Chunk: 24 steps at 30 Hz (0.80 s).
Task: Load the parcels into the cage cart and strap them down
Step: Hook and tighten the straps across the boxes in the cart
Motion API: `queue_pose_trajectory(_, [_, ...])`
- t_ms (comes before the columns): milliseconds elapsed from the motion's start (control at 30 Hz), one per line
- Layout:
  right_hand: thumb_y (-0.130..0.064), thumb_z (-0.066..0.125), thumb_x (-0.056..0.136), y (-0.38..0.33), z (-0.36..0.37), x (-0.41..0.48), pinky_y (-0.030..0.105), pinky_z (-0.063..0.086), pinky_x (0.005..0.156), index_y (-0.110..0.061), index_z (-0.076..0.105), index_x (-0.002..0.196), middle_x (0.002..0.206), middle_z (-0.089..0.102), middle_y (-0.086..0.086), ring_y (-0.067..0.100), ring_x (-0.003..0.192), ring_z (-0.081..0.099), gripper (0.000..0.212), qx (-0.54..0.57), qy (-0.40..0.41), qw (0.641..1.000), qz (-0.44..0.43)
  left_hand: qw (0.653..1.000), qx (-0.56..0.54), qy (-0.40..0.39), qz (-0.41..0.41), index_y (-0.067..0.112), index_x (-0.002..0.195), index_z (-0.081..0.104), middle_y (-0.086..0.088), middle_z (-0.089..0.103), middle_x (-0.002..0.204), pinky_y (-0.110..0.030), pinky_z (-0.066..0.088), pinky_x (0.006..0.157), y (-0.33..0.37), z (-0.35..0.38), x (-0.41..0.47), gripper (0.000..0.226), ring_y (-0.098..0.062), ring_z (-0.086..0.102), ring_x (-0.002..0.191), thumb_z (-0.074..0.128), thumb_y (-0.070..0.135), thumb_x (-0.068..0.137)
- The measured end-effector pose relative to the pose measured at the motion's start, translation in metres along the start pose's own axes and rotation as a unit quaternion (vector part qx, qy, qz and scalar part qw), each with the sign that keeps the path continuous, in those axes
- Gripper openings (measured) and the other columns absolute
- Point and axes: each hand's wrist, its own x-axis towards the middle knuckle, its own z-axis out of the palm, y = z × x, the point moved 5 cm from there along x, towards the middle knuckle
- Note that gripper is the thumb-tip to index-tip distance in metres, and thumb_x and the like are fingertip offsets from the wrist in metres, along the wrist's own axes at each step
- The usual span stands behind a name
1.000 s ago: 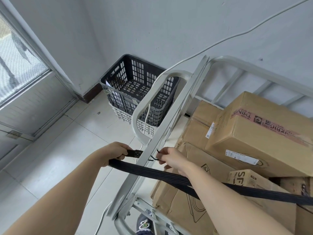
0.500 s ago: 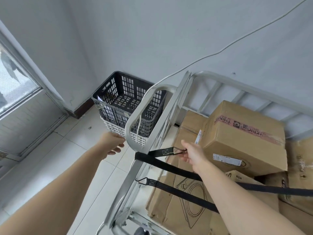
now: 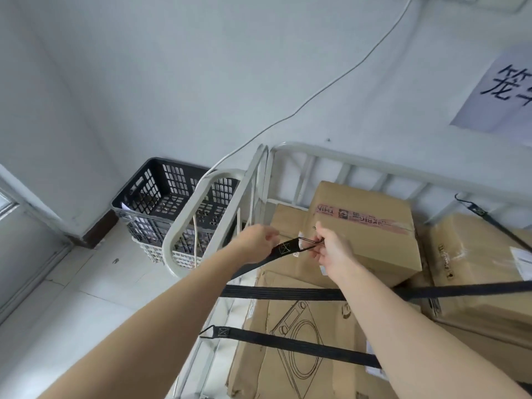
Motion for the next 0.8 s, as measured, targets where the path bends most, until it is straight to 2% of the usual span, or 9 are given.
queue_pose_trajectory(33, [-0.024, 0.062, 0.094, -0.007, -0.007, 0.001, 0.027, 0.044, 0.048, -0.010, 0.051, 0.069, 0.064, 0.060, 0.006, 0.020, 0.060, 0.057, 0.030, 0.002, -0.005, 1.000, -0.005, 1.000, 0.006, -0.016, 0.006, 0.013, 0.132, 0.056, -0.004, 0.063, 0.122, -0.032, 0.044, 0.091, 0.010, 0.010, 0.008, 0.036, -0.026, 0.058, 0.114, 0.041, 0.027, 0.102])
queue_pose_trajectory(100, [-0.023, 0.063, 0.094, -0.022, -0.021, 0.005, 0.027, 0.045, 0.051, -0.009, 0.052, 0.069, 0.057, 0.059, 0.004, 0.018, 0.056, 0.057, 0.031, 0.012, -0.013, 1.000, -0.013, 0.999, -0.002, -0.034, 0.001, 0.010, 0.116, 0.063, -0.003, 0.066, 0.097, -0.027, 0.043, 0.070, 0.027, 0.025, 0.021, 0.032, -0.020, 0.061, 0.083, 0.040, 0.028, 0.102])
queue_pose_trajectory(133, [-0.023, 0.063, 0.094, -0.029, -0.029, 0.008, 0.027, 0.045, 0.052, -0.010, 0.051, 0.069, 0.054, 0.058, 0.002, 0.016, 0.053, 0.059, 0.030, 0.015, -0.017, 1.000, -0.016, 0.999, -0.013, -0.035, -0.005, 0.009, 0.106, 0.064, -0.002, 0.067, 0.088, -0.026, 0.040, 0.061, 0.036, 0.029, 0.028, 0.030, -0.015, 0.057, 0.068, 0.041, 0.028, 0.102])
queue_pose_trajectory(200, [-0.023, 0.062, 0.094, -0.042, -0.048, 0.018, 0.027, 0.045, 0.052, -0.011, 0.051, 0.070, 0.051, 0.058, 0.000, 0.015, 0.052, 0.061, 0.029, 0.019, -0.029, 0.999, -0.018, 0.999, -0.041, -0.027, -0.011, 0.011, 0.090, 0.061, 0.002, 0.066, 0.073, -0.024, 0.038, 0.054, 0.055, 0.036, 0.039, 0.025, -0.007, 0.053, 0.054, 0.044, 0.026, 0.101])
queue_pose_trajectory(367, [-0.023, 0.064, 0.093, -0.069, -0.091, 0.049, 0.026, 0.045, 0.051, -0.011, 0.057, 0.073, 0.062, 0.060, 0.002, 0.015, 0.057, 0.059, 0.025, 0.060, -0.069, 0.996, -0.011, 0.994, -0.097, 0.038, -0.029, 0.012, 0.077, 0.061, 0.002, 0.064, 0.062, -0.023, 0.041, 0.054, 0.105, 0.052, 0.064, 0.025, -0.010, 0.053, 0.049, 0.050, 0.021, 0.098])
queue_pose_trajectory(533, [-0.023, 0.065, 0.092, -0.080, -0.118, 0.082, 0.026, 0.049, 0.056, -0.010, 0.063, 0.097, 0.080, 0.067, 0.004, 0.014, 0.065, 0.064, 0.013, 0.085, -0.151, 0.985, 0.001, 0.979, -0.154, 0.131, -0.037, 0.017, 0.065, 0.059, 0.005, 0.059, 0.051, -0.024, 0.040, 0.052, 0.152, 0.061, 0.095, 0.033, -0.012, 0.047, 0.044, 0.052, 0.022, 0.097])
queue_pose_trajectory(633, [-0.022, 0.062, 0.094, -0.082, -0.127, 0.099, 0.025, 0.042, 0.060, -0.015, 0.070, 0.091, 0.075, 0.067, 0.000, 0.012, 0.067, 0.058, 0.011, 0.049, -0.165, 0.985, -0.014, 0.976, -0.143, 0.154, -0.050, 0.012, 0.063, 0.059, 0.009, 0.052, 0.038, -0.022, 0.036, 0.048, 0.172, 0.066, 0.111, 0.036, -0.010, 0.044, 0.041, 0.052, 0.023, 0.096])
queue_pose_trajectory(700, [-0.021, 0.063, 0.093, -0.085, -0.133, 0.111, 0.025, 0.038, 0.058, -0.016, 0.069, 0.084, 0.070, 0.067, 0.000, 0.013, 0.065, 0.054, 0.012, 0.037, -0.150, 0.988, -0.021, 0.977, -0.146, 0.148, -0.051, 0.011, 0.067, 0.061, 0.008, 0.057, 0.045, -0.023, 0.041, 0.052, 0.181, 0.072, 0.123, 0.032, -0.012, 0.047, 0.042, 0.053, 0.023, 0.096])
queue_pose_trajectory(800, [-0.019, 0.064, 0.092, -0.091, -0.141, 0.129, 0.025, 0.035, 0.053, -0.012, 0.067, 0.082, 0.083, 0.067, 0.011, 0.021, 0.073, 0.056, 0.012, 0.033, -0.137, 0.990, -0.024, 0.978, -0.147, 0.139, -0.050, 0.011, 0.070, 0.062, 0.003, 0.062, 0.055, -0.027, 0.045, 0.058, 0.191, 0.081, 0.143, 0.029, -0.014, 0.050, 0.044, 0.053, 0.022, 0.096])
